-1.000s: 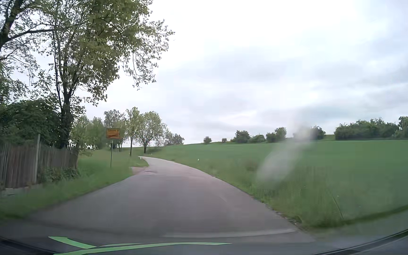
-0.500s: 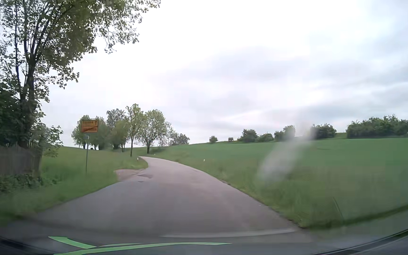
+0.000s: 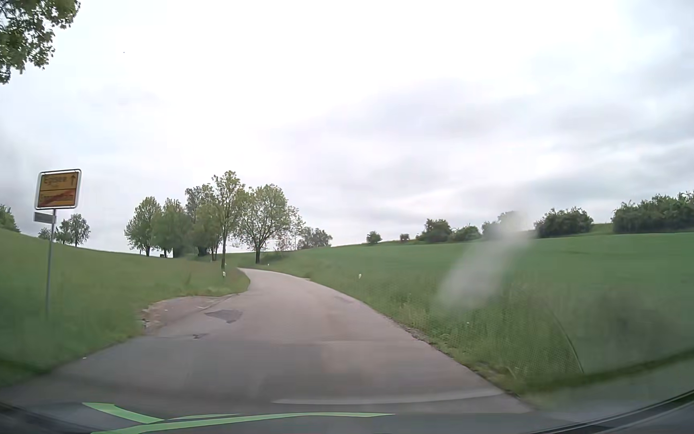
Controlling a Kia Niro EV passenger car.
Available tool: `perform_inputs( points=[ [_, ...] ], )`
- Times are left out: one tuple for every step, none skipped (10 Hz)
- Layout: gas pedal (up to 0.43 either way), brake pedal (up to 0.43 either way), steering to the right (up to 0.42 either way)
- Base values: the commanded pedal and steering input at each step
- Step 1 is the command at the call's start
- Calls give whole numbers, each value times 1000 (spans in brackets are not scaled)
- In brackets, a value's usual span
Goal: Follow the waypoints while adhering to traffic rules and regulations
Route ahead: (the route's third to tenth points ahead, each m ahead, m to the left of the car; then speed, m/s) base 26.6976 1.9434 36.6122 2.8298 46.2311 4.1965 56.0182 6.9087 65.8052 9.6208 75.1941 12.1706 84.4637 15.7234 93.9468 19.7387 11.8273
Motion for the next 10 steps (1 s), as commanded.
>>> perform_inputs(
  points=[
    [610, 0, -28],
    [610, 0, -31],
    [610, 0, -31],
    [610, 0, -31],
    [610, 0, -31],
    [610, 0, -30],
    [610, 0, -31],
    [591, 0, -29],
    [579, 0, -29],
    [551, 0, -29]
  ],
)
